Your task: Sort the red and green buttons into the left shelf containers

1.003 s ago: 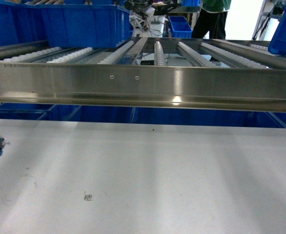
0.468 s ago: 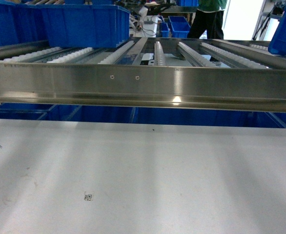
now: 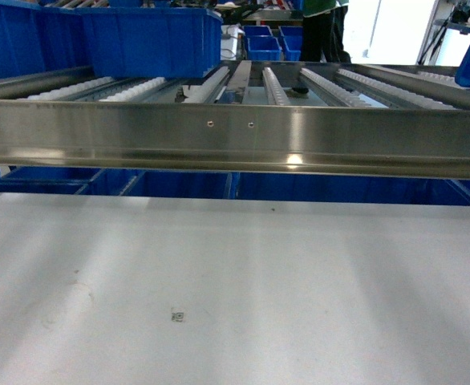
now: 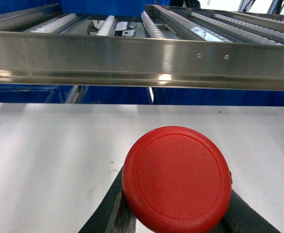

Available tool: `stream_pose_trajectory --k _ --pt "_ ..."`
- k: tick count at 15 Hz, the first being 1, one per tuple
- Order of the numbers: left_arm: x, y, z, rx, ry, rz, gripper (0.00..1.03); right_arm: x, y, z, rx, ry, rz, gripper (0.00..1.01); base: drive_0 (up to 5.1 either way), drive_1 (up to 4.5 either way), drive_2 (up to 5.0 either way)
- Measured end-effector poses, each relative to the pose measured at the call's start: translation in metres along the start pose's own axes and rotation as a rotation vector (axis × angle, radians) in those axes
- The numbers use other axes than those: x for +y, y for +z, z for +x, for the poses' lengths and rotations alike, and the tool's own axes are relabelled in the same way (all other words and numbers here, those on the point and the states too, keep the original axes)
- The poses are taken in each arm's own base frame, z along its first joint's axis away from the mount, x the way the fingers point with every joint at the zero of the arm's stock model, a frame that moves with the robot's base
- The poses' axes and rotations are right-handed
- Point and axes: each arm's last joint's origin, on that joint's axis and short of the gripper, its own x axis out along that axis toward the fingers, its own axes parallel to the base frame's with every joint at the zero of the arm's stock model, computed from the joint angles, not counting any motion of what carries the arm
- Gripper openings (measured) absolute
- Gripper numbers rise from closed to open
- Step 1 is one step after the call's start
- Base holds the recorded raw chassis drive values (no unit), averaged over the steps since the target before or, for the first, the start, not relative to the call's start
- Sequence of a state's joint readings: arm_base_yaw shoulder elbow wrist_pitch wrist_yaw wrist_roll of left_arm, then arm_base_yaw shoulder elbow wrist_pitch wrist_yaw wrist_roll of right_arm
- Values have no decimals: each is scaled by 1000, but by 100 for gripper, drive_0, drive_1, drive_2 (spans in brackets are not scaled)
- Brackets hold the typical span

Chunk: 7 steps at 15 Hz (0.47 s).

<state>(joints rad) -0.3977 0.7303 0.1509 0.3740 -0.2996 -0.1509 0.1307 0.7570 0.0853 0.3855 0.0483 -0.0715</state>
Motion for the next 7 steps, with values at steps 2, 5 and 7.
stream_pose_trajectory --k 2,5,7 --pt "0 0 0 2 0 1 26 0 0 0 0 0 0 33 0 0 0" --pt "0 0 0 -1 -1 0 26 0 0 0 0 0 0 33 0 0 0" --pt "0 0 0 -2 1 0 26 0 0 0 0 0 0 33 0 0 0"
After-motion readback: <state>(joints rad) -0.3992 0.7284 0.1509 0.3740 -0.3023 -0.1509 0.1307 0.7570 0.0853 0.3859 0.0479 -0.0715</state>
